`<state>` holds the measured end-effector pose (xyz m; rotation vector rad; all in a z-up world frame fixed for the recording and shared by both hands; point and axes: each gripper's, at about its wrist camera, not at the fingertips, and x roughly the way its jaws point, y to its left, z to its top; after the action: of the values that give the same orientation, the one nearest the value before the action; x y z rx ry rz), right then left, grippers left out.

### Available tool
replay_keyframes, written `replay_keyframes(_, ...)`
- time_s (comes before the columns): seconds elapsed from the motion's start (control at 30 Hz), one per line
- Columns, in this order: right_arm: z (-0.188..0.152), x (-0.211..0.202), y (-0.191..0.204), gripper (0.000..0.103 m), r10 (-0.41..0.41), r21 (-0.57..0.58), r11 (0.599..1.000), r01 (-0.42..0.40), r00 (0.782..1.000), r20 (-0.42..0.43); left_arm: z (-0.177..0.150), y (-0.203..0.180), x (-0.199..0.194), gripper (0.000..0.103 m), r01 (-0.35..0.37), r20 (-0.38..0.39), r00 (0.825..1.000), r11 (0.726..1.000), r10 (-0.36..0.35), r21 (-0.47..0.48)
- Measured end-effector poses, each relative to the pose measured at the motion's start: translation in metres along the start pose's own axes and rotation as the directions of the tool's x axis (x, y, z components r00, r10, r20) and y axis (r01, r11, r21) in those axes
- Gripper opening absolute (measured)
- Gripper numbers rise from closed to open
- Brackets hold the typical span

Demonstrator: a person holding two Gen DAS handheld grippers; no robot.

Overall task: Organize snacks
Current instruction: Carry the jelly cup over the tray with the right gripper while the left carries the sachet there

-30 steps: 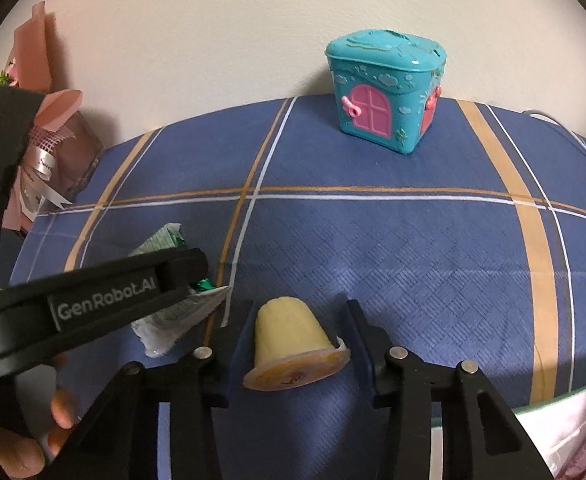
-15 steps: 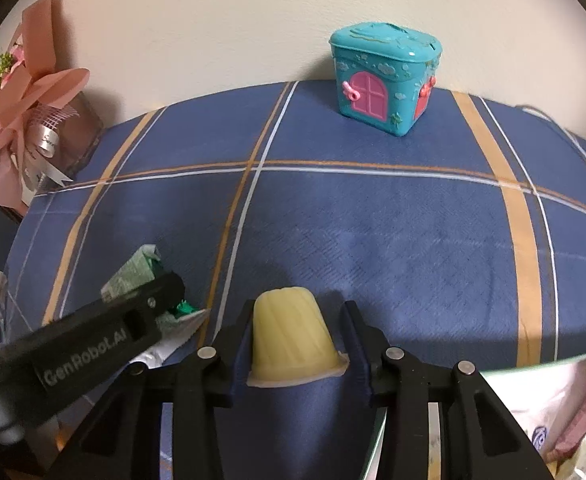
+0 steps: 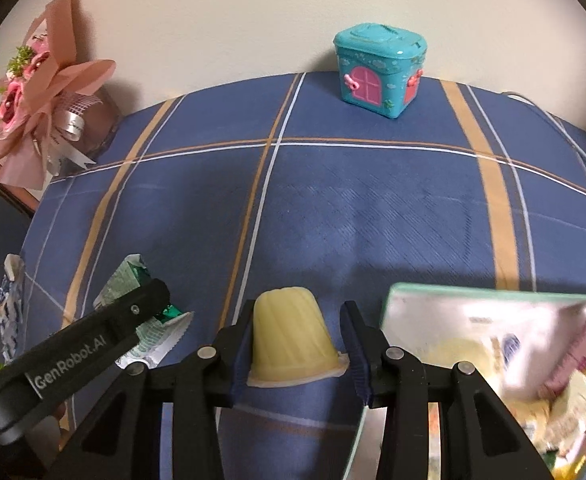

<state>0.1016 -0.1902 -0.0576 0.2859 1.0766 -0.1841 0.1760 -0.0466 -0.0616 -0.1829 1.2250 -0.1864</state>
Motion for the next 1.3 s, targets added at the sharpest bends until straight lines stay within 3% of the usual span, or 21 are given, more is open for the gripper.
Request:
replay_keyframes(0.33, -0.026, -0.057, 0.004, 0.044, -0.015, -0.003, 1.000, 0.015, 0.999, 0.042, -0.043, 0.019, -0.047, 0.060, 0.035, 0.013, 0.999, 0.999, -0.035, 0.001)
replay_keyframes(0.5, -0.046, -0.071, 0.005, 0.044, -0.019, -0.010, 1.000, 0.019, 0.999, 0.047, -0.057, 0.023, -0.064, 0.060, 0.079, 0.019, 0.997, 0.997, -0.079, 0.003)
replay_keyframes(0.77, -0.072, -0.089, 0.007, 0.044, -0.042, -0.027, 0.999, 0.044, 0.998, 0.055, -0.077, 0.026, -0.082, 0.060, 0.090, 0.035, 0.995, 0.996, -0.091, 0.020)
replay_keyframes(1.03, -0.088, -0.102, -0.005, 0.044, -0.051, 0.005, 0.999, 0.050, 0.997, 0.055, -0.095, 0.006, -0.091, 0.060, 0.105, 0.032, 0.994, 0.990, -0.108, 0.092)
replay_keyframes(1.3, -0.088, -0.111, -0.048, 0.044, -0.092, 0.086, 0.993, 0.087, 0.994, 0.059, -0.110, -0.030, -0.087, 0.060, 0.128, 0.001, 0.991, 0.978, -0.130, 0.163)
